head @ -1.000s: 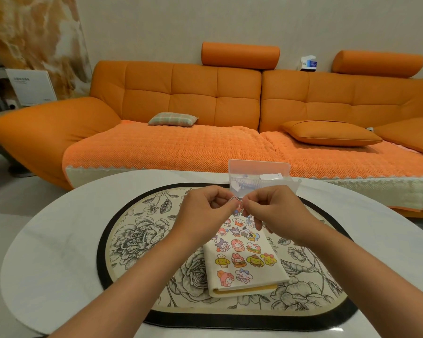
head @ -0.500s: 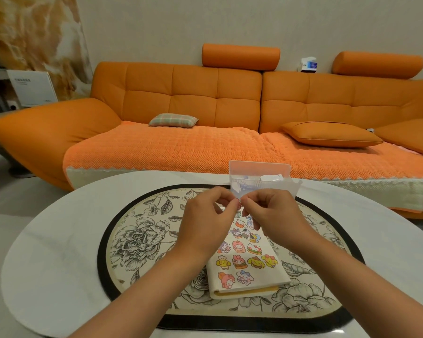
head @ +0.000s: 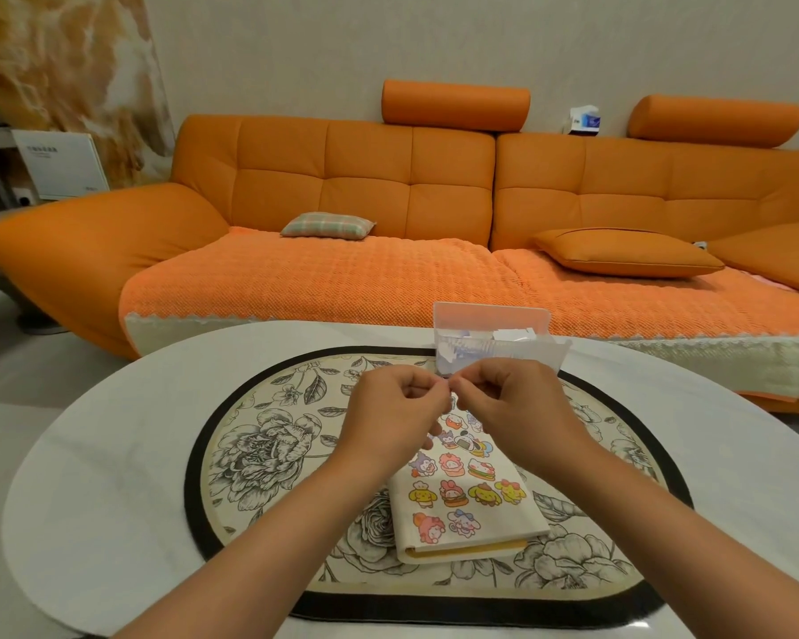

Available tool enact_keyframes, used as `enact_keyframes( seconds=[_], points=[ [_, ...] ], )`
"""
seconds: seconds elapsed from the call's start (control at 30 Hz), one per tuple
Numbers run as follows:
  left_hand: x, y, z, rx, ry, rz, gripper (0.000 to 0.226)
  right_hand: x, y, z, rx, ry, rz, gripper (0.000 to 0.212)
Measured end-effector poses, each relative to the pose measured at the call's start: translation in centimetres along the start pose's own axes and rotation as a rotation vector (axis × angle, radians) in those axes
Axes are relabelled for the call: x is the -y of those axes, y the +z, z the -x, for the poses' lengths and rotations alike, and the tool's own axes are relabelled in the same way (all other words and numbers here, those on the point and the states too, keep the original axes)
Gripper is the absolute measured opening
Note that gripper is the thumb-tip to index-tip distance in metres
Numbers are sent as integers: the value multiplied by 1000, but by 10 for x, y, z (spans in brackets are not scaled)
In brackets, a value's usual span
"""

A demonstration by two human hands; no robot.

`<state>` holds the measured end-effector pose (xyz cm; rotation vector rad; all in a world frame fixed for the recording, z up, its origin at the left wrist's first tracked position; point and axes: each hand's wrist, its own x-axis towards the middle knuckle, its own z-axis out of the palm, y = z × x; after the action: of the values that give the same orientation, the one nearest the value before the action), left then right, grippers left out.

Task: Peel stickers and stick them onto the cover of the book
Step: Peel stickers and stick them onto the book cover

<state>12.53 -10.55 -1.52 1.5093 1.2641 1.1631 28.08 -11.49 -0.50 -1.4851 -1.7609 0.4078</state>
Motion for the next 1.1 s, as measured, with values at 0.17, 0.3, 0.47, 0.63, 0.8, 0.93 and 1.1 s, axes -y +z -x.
enact_keyframes(
  seconds=[0.17, 0.3, 0.47, 0.63, 0.8, 0.93, 1.1],
  points=[
    [4, 1, -1, 1, 25, -25, 13, 4, -2, 1, -2, -7, 14, 16],
    [6, 2, -2, 25, 49, -58, 13, 6, -5, 0, 18, 50, -48, 17],
    [7, 1, -4, 61, 73, -69, 15, 8, -11, 0, 75, 156, -167, 17],
    [4, -4, -6, 109, 68, -58, 15, 10, -20, -1, 185, 176, -264, 19],
    [10, -4, -7, 135, 79, -100, 13, 9, -21, -1, 178, 129, -104, 19],
    [11, -2, -4, 80, 148, -189, 12, 10, -16, 1, 168, 124, -100, 17],
    [7, -4, -9, 39, 130, -72, 7, 8, -16, 0, 162, 242, -305, 24]
  ],
)
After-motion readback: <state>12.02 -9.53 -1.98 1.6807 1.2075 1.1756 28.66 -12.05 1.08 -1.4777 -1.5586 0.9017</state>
